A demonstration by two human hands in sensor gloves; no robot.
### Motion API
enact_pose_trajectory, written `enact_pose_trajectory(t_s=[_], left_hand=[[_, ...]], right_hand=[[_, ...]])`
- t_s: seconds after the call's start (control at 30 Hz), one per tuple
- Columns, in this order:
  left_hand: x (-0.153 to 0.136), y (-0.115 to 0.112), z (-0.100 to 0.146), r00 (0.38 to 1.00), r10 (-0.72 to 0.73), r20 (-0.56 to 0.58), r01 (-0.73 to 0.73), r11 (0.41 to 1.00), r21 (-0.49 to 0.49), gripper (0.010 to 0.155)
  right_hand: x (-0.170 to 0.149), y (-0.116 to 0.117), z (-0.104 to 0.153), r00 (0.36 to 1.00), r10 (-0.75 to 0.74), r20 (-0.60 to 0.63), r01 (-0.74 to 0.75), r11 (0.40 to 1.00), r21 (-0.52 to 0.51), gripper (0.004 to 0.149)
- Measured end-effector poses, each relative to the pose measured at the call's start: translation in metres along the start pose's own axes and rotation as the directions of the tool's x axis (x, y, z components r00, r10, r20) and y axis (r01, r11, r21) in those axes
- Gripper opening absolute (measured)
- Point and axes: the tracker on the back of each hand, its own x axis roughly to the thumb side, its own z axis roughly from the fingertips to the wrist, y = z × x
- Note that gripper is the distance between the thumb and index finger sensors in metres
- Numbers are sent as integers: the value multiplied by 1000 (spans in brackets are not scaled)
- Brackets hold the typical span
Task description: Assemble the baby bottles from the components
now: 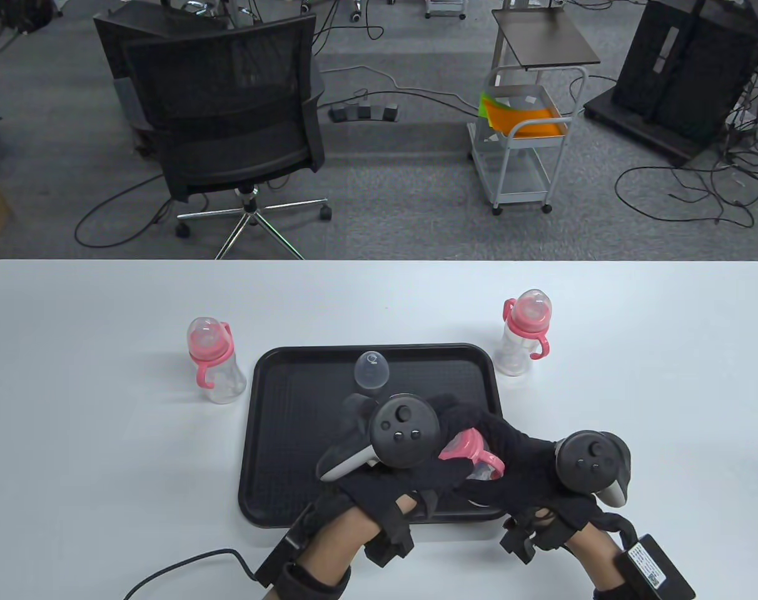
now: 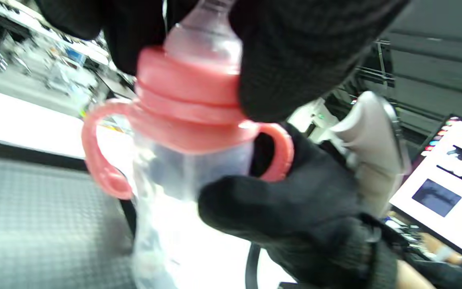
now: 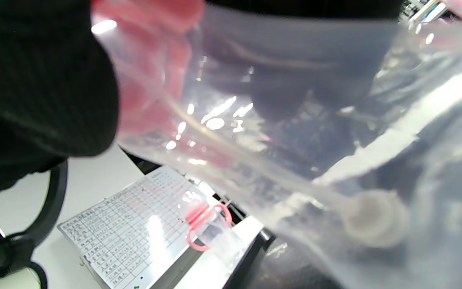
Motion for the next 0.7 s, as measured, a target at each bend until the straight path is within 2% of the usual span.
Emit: enact_pose_trajectory(t_s=[0.07, 0.17, 0.23, 0.3, 0.33, 0.37, 0.4, 0.5, 0.57, 0.7], left_hand=[[-3, 2, 1, 999, 33, 23, -33, 999, -1, 58], [-10, 4, 2, 988, 156, 19, -157, 986, 57, 54], [-11, 6, 5, 990, 139, 4, -138, 983, 123, 75], [-10, 8, 9, 996, 28, -79, -15, 987, 161, 90], [-8, 7, 10, 983, -59, -175, 82, 988, 130, 95], [-7, 5, 10, 967, -125, -224, 146, 986, 78, 96], [-7, 3, 8, 960, -180, -215, 192, 981, 37, 92], [-7, -2, 2, 985, -87, -146, 98, 993, 71, 84], [-7, -2, 0, 995, -54, -90, 53, 998, -15, 78], [-10, 0, 0, 998, 5, -61, -8, 999, -51, 75]], right_hand=[[0, 1, -1, 1000, 12, 14, -13, 1000, 17, 98], [1, 3, -1, 1000, -1, 15, 1, 1000, 19, 99], [1, 2, -1, 1000, 12, 14, -12, 1000, 13, 98], [0, 1, -1, 999, 37, 12, -37, 999, 8, 98], [0, 1, 0, 999, 33, 10, -33, 999, 11, 98], [-1, 1, 0, 999, 31, 9, -31, 999, 10, 98], [-1, 1, 0, 1000, 26, 7, -27, 1000, 14, 98], [-1, 3, 0, 999, 32, 9, -32, 999, 23, 98], [-2, 2, 0, 1000, 17, 6, -17, 999, 34, 98], [-2, 2, -1, 999, 32, 12, -33, 999, 32, 99]])
